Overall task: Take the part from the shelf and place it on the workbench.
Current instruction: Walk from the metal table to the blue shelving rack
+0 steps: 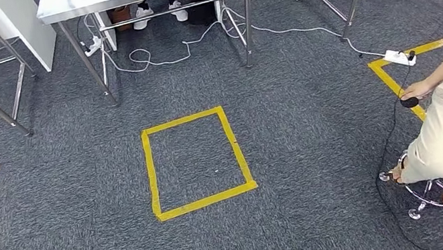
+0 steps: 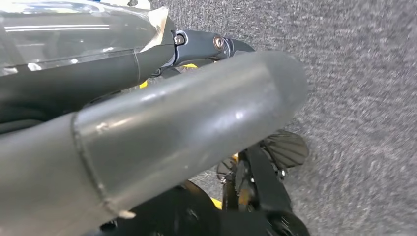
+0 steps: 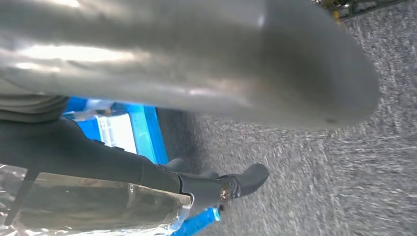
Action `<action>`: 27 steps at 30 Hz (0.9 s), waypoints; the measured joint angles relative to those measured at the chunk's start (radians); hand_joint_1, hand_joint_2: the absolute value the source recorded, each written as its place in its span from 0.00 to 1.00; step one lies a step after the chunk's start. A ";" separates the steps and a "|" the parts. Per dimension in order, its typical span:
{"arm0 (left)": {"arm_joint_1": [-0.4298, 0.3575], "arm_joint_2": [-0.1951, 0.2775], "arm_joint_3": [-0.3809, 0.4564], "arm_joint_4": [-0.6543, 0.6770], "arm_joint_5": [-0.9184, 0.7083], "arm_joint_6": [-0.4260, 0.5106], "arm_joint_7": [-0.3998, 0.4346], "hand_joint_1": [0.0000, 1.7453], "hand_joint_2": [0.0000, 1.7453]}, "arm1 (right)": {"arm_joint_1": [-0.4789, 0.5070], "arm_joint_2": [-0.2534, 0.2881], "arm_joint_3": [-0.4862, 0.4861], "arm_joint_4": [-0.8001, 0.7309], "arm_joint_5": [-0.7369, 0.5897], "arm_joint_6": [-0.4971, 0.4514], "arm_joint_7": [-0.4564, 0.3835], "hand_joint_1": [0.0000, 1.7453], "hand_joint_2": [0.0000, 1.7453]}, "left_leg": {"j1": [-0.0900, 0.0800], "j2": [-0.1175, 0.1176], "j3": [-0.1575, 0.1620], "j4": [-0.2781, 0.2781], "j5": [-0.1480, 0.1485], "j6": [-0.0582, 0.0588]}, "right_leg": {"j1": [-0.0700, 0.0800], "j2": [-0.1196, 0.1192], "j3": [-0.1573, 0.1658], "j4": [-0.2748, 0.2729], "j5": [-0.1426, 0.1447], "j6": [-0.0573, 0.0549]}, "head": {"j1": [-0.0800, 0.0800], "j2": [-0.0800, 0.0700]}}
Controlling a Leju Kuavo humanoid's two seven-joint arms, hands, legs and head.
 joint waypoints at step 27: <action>-0.007 -0.021 0.038 0.000 0.068 0.120 0.008 0.00 0.00 | -0.013 -0.002 0.093 0.001 0.189 0.020 -0.001 0.00 0.00 | -0.011 0.100 0.129 -0.226 0.105 0.025 | 0.003 -0.048 0.003 -0.014 0.003 0.028 | 0.006 0.000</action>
